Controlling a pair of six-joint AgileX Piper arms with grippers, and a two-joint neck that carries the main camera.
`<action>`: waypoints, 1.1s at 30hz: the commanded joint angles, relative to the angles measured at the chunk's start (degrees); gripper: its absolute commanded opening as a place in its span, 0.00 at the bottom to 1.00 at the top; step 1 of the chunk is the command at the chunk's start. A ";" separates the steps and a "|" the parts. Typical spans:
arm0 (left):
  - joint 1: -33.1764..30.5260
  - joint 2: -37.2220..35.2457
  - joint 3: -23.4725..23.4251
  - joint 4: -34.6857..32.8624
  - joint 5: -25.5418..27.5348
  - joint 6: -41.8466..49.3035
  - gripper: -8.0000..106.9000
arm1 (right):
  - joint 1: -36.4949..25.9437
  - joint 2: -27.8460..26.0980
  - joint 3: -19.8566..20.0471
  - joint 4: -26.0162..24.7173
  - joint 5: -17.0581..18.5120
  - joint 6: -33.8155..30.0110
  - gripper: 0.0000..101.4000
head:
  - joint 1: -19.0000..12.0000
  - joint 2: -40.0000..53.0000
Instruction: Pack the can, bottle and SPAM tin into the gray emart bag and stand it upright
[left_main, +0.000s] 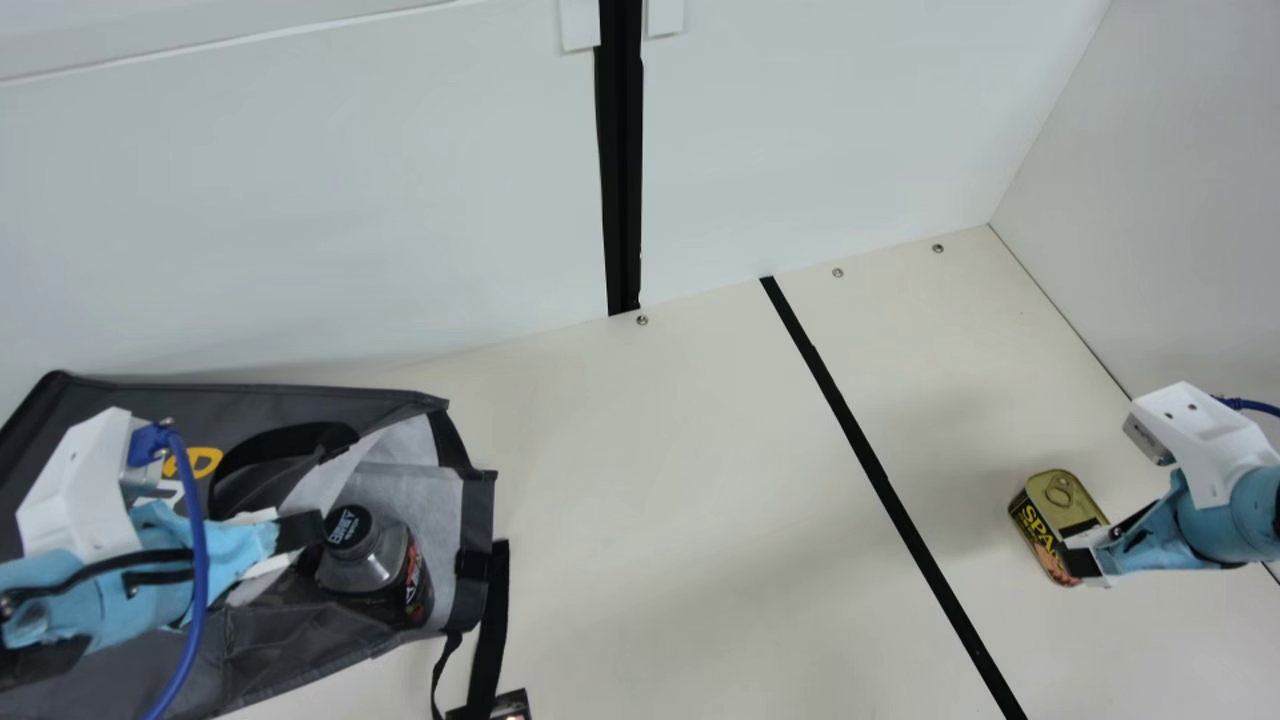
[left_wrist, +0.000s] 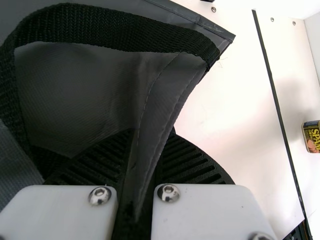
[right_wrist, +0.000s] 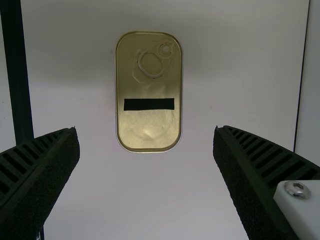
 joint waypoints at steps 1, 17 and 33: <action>0.00 0.00 0.00 0.00 0.00 0.00 0.00 | 0.46 1.07 -0.12 -0.13 -0.68 0.74 0.94 | -1.30 -0.05; 0.00 0.00 0.00 0.00 0.00 0.00 0.00 | 5.45 7.56 0.36 -1.25 -6.59 7.33 0.94 | -1.30 -0.05; 0.00 0.00 0.00 0.00 0.00 0.00 0.00 | 8.65 10.78 2.85 -1.80 -11.27 10.65 0.61 | -1.30 -0.05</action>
